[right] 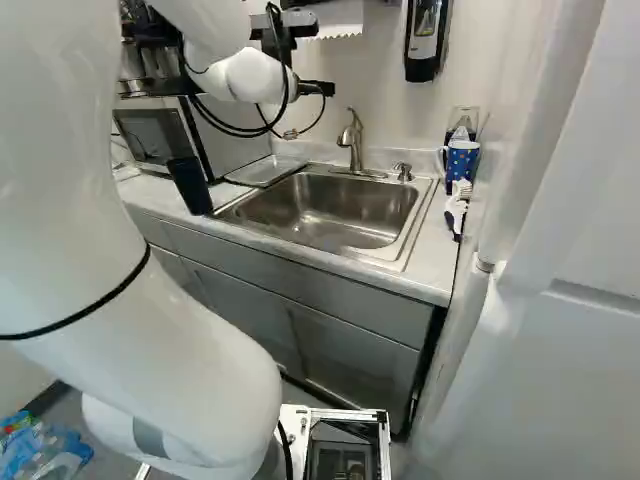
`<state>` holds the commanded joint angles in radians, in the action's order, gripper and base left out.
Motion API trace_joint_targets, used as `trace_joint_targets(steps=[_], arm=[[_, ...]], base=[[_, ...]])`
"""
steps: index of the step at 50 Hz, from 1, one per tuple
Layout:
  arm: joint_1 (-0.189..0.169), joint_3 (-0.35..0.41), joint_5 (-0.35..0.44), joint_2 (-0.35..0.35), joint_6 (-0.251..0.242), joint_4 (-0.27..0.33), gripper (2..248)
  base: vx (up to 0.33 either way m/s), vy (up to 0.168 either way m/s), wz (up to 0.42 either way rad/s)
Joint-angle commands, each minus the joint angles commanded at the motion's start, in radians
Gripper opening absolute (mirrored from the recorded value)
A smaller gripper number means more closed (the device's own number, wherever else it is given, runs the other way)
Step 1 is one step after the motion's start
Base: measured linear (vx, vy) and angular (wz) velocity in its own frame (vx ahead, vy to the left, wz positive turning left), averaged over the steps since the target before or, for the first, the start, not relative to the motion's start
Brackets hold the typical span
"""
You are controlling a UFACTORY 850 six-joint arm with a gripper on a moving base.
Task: Rinse the cup and place it in the tray
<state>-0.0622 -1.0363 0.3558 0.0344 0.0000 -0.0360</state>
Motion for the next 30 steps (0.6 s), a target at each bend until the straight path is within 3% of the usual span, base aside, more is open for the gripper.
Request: trace_joint_targets(steps=[30], arm=[[-0.050,-0.077,-0.178,-0.077,0.000,-0.048,247]], base=[[0.000,0.000,0.000]])
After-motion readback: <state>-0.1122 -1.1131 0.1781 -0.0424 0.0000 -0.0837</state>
